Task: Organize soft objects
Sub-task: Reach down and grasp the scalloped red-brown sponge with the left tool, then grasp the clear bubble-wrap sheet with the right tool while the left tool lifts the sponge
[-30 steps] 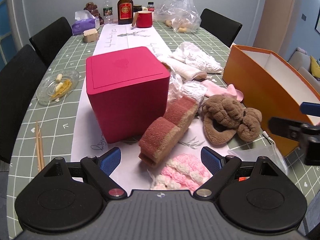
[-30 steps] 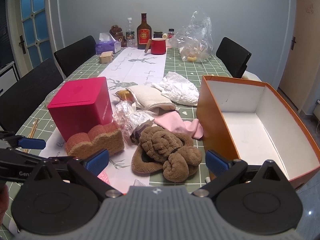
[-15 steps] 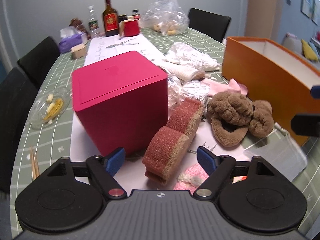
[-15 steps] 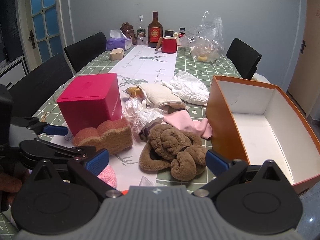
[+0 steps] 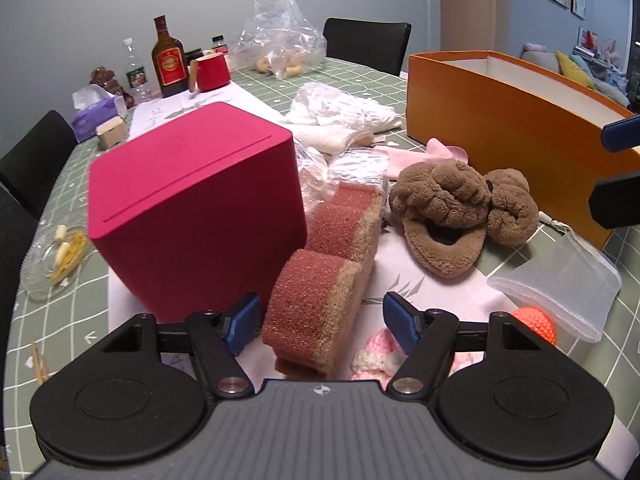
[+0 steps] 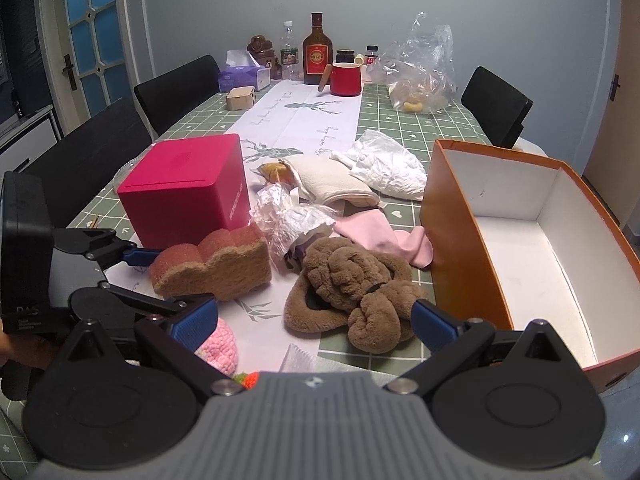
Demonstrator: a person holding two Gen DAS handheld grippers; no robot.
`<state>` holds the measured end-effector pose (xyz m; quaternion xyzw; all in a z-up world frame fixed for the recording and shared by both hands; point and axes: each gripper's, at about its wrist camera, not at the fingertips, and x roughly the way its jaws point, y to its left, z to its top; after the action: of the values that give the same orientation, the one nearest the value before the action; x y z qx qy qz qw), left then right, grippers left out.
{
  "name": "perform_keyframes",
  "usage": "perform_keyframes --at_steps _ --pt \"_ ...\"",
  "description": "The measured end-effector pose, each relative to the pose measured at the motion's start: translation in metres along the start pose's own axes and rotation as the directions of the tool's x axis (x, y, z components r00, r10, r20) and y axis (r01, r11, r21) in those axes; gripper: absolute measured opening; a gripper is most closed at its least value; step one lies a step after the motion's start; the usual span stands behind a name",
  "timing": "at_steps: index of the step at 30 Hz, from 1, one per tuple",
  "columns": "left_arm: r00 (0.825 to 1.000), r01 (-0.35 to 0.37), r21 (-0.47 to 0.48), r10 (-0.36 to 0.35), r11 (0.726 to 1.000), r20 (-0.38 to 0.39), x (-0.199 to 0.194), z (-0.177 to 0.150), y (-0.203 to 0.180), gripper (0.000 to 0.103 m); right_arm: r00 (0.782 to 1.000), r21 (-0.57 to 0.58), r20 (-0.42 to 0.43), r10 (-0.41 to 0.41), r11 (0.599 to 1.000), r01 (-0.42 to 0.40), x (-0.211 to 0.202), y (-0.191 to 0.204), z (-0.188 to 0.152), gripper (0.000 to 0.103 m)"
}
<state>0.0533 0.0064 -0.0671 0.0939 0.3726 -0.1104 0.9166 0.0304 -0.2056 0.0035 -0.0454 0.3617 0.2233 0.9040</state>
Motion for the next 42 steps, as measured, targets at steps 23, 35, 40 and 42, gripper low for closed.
perform_keyframes --at_steps 23,35,40,42 --pt "1.0 0.03 -0.054 -0.031 0.998 -0.008 -0.001 0.01 0.007 0.038 0.999 -0.056 -0.046 0.026 0.998 -0.029 0.023 -0.015 -0.008 0.1" --pt "0.998 0.065 -0.082 -0.063 0.995 0.025 -0.033 0.019 0.01 0.037 0.974 -0.41 -0.143 0.175 0.885 -0.219 0.028 -0.015 -0.025 0.1" --pt "0.997 0.076 -0.105 -0.073 0.992 0.029 -0.047 0.02 0.014 0.037 0.959 -0.468 -0.227 0.169 0.845 -0.26 0.038 -0.012 -0.04 0.1" --pt "0.997 0.08 -0.108 -0.077 0.991 0.032 -0.053 0.02 0.015 0.037 0.951 -0.476 -0.259 0.168 0.834 -0.277 0.042 -0.011 -0.044 0.1"
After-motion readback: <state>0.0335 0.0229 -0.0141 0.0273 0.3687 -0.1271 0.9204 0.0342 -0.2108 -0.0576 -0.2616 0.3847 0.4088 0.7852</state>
